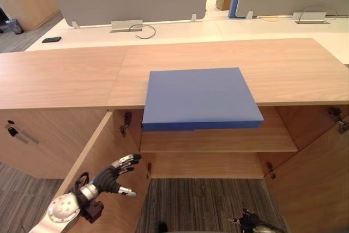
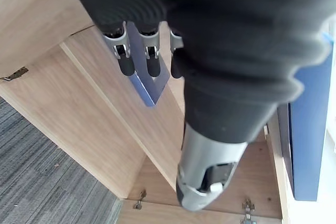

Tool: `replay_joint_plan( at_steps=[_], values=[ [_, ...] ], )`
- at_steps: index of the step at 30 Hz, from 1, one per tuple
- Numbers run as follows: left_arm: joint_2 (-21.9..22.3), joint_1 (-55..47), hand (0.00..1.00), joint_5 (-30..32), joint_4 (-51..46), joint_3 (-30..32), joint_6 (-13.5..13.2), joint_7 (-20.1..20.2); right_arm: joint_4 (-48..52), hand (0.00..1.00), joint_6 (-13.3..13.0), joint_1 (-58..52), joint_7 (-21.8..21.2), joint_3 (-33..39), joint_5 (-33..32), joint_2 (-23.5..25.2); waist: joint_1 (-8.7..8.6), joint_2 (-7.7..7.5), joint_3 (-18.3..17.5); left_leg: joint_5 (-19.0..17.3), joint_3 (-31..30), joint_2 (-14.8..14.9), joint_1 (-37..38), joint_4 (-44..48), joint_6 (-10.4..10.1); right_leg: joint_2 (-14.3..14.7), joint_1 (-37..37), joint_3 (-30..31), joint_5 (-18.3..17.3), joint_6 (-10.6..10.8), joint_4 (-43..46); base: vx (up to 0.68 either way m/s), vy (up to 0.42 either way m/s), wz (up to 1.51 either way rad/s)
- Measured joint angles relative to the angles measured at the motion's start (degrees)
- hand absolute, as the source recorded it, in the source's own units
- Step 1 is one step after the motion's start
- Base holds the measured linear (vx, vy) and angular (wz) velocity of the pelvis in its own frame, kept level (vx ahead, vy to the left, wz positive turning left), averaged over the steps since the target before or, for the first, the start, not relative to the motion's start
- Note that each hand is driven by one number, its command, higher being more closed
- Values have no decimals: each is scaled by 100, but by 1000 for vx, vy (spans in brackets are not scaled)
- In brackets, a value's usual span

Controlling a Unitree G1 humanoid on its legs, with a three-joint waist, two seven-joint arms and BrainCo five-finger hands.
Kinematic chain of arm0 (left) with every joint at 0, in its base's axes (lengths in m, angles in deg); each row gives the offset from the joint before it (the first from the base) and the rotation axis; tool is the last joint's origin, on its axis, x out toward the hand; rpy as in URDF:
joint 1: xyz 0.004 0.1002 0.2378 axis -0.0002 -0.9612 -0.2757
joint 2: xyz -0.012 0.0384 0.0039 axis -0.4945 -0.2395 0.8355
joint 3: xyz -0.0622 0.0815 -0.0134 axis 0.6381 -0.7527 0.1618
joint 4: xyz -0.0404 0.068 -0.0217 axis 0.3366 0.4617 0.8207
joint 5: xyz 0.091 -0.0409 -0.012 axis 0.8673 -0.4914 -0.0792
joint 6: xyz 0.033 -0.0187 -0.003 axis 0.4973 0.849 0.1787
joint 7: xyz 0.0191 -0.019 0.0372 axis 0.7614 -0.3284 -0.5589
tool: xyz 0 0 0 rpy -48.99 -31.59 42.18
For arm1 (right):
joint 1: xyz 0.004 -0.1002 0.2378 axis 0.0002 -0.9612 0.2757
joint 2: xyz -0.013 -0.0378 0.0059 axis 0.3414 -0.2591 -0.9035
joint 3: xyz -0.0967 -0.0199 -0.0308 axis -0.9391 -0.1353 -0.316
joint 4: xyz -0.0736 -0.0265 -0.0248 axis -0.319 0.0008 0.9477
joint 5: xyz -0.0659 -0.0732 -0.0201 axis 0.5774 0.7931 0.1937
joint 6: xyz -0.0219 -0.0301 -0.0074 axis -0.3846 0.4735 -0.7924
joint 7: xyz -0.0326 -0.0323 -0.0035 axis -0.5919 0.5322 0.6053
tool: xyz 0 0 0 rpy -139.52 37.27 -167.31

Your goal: Walk over to the cabinet, pick up the folder, carry it to the office cabinet, place the folder inside the office cabinet, then close the office cabinet door

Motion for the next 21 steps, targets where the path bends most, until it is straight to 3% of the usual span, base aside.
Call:
replay_joint_plan(
  at_steps=[6,9,14,21],
  values=[
    [101,-325,0,-800,-784,585,-17,19,-179,0,-68,-13,2,56,0,-24,59,-26,-29,15,-89,57,-2,-2,-32,51,21,-49,-30,-50,68,-17,-23,8],
    [357,-130,0,-1038,-1302,949,-172,-235,-233,0,-71,-45,13,8,-2,-24,73,-34,-36,44,-78,115,-13,-2,-66,99,-44,9,-36,-58,158,-90,-30,-5],
    [357,418,0,-1084,-1955,1304,-447,-424,-271,0,-74,-142,25,-224,10,-21,17,-46,-54,112,-48,208,-20,-2,-115,179,-112,90,-56,-84,229,-85,-21,-5],
    [304,861,0,-1080,-2043,1772,-650,-423,-279,0,-74,-399,16,-217,229,-17,23,-95,-208,161,-46,297,-115,0,-145,264,-226,117,-34,-48,239,-39,-12,-2]
  ],
)
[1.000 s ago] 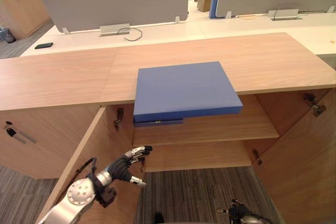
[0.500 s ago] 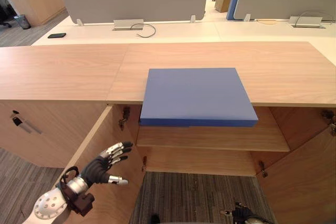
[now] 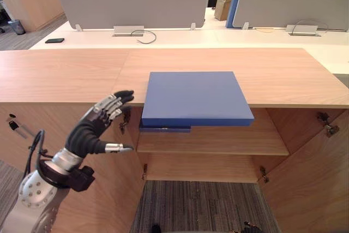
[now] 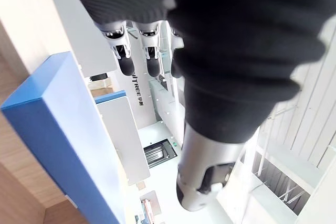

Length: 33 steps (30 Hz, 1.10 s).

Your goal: Walk over to the cabinet, pick up the folder, carry it to the office cabinet, place the folder inside the office cabinet, then close the office cabinet door

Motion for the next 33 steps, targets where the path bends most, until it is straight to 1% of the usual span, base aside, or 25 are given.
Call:
replay_joint_plan(
  at_steps=[3,5,6,7,9,10,12,13,15,17,18,20,21,23,26,29,33],
  values=[
    [8,19,0,138,0,298,-101,-101,0,0,0,-27,-3,11,1,10,13,-70,-52,7,0,27,2,2,-10,27,7,0,9,11,11,0,0,0],
    [114,22,0,511,-5,379,-157,-352,0,0,0,-25,-1,61,1,41,34,-110,-88,9,1,48,4,2,-15,46,10,0,10,9,9,0,0,0],
    [299,59,0,855,-24,387,-165,-575,0,0,0,-23,1,62,-3,45,41,-117,-92,12,0,55,5,2,-21,54,11,0,10,9,10,0,0,0],
    [435,95,0,1051,-41,387,-166,-682,0,0,1,-24,3,63,-4,45,41,-117,-92,13,-2,57,5,2,-23,56,11,0,10,8,10,0,0,0],
    [1058,268,0,2060,-153,319,-174,-1250,1,0,9,-23,61,66,-11,87,56,-116,-93,19,-8,68,6,2,-32,67,11,-1,9,7,8,-37,0,1],
    [1200,320,0,2329,-177,268,-177,-1397,0,0,9,-22,90,64,-11,108,57,-116,-93,20,-8,71,6,2,-34,70,9,-1,9,7,7,-42,2,1],
    [1633,529,0,3423,-285,-176,-179,-1874,-1,0,10,-20,179,49,-17,187,44,-117,-92,25,-8,81,8,2,-41,78,6,-1,9,7,10,-33,3,0],
    [1705,585,0,3723,-297,-321,-180,-1981,0,0,9,-20,207,45,-17,211,31,-118,-93,27,-8,83,8,2,-43,79,6,-1,9,7,10,0,0,0],
    [1887,775,0,4790,-303,-837,-183,-2276,-2,0,9,-20,288,-33,-30,290,-52,-119,-93,31,13,93,11,2,-47,87,-3,20,11,7,10,-22,5,-5],
    [2004,877,0,5390,-298,-1046,-190,-2424,-10,0,9,-27,369,-122,-26,329,-87,-122,-93,30,86,112,20,2,-48,98,-27,95,20,4,7,-12,5,-16],
    [2060,928,0,5520,-288,-1112,-190,-2462,-15,0,9,-37,394,-198,-20,328,-88,-124,-91,28,116,120,24,3,-51,102,-35,118,25,4,3,-8,1,-17],
    [2245,1152,0,6154,-168,-1411,-179,-2740,-45,0,9,-56,463,-280,-12,336,-128,-129,-88,27,132,139,21,4,-53,110,-37,134,56,24,-7,-5,-7,-7],
    [2279,1206,0,6274,-119,-1487,-178,-2783,-45,0,9,-60,474,-283,-12,336,-133,-128,-88,27,136,140,21,4,-53,112,-35,137,61,21,-8,-3,-6,-3],
    [2301,1347,0,6746,64,-1722,-155,-2881,-44,0,9,-53,525,-325,-12,333,-208,-128,-89,27,155,147,23,4,-53,119,-41,153,66,18,-10,-10,1,-4],
    [2342,1441,0,7268,328,-1944,-102,-2939,-43,0,8,-52,562,-501,-6,329,-256,-122,-110,27,210,158,25,4,-54,125,-68,210,85,28,-17,-19,4,-9],
    [2416,1499,0,7524,536,-2073,-57,-2947,-42,0,8,-45,563,-505,6,329,-274,-115,-127,26,278,163,23,4,-54,126,-91,281,129,35,-47,-24,11,-11],
    [2408,1730,0,7798,900,-2285,33,-2977,-37,0,9,-45,562,-507,16,329,-319,-116,-164,29,305,153,27,1,-50,116,-93,308,176,50,-101,-40,16,-5]
  ],
)
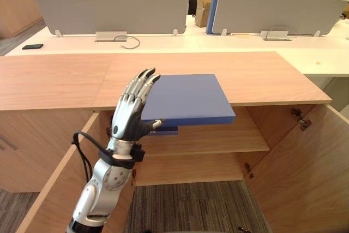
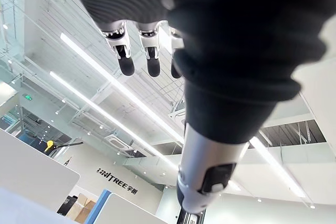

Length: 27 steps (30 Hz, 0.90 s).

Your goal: Walk over to the cabinet, pick up the folder, carry it to the office cabinet, place the folder inside the office cabinet, then close the office cabinet door

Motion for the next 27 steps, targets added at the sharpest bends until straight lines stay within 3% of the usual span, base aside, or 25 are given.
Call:
replay_joint_plan(
  at_steps=[6,27],
  values=[
    [-143,183,0,228,735,-145,10,123,100,0,0,35,-4,-1,4,-4,-70,17,-17,-31,-3,-7,79,-3,-37,-1,86,-19,-21,-33,-61,-23,9,-1],
    [-376,333,0,698,1869,-343,118,202,114,0,-1,71,-8,11,4,-4,-186,39,-7,-135,2,-43,190,-1,-26,-18,281,-33,-10,-24,-249,-2,2,0]
  ],
)
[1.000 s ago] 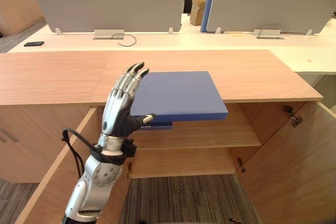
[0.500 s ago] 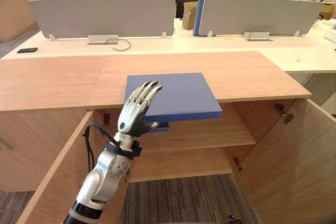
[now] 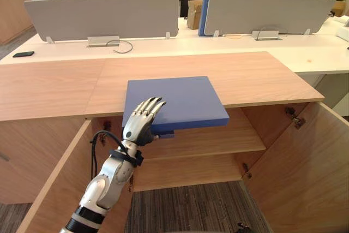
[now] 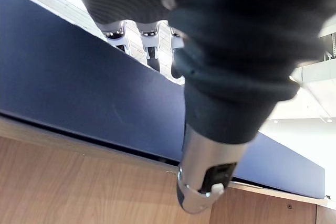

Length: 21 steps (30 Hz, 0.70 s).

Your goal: Walk over to the cabinet, pick up the folder, carry it to the office cabinet, place the folder inside the office cabinet, then close the office cabinet door

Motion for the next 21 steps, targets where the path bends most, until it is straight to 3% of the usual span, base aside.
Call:
replay_joint_plan(
  at_steps=[8,16,17,21],
  values=[
    [-281,256,0,265,262,-1,-5,-189,0,0,-12,39,-3,-175,429,-30,-37,1,1,-42,22,-2,-1,2,-24,-3,7,9,4,6,-40,0,0,0],
    [-446,458,0,765,708,-3,34,-426,1,0,-135,220,14,-410,429,-107,-75,3,7,-72,51,-1,-1,5,-43,3,26,12,5,-1,-76,0,0,0],
    [-447,470,100,844,775,-3,59,-464,1,0,-136,229,14,-411,429,-107,-78,4,7,-73,55,0,-1,5,-44,3,27,13,7,-6,-80,0,0,0],
    [-443,518,100,1095,918,2,164,-651,0,0,-137,234,21,-418,430,-106,-90,4,12,-76,70,2,22,4,-45,4,39,19,9,-16,-81,-6,3,-1]
  ],
)
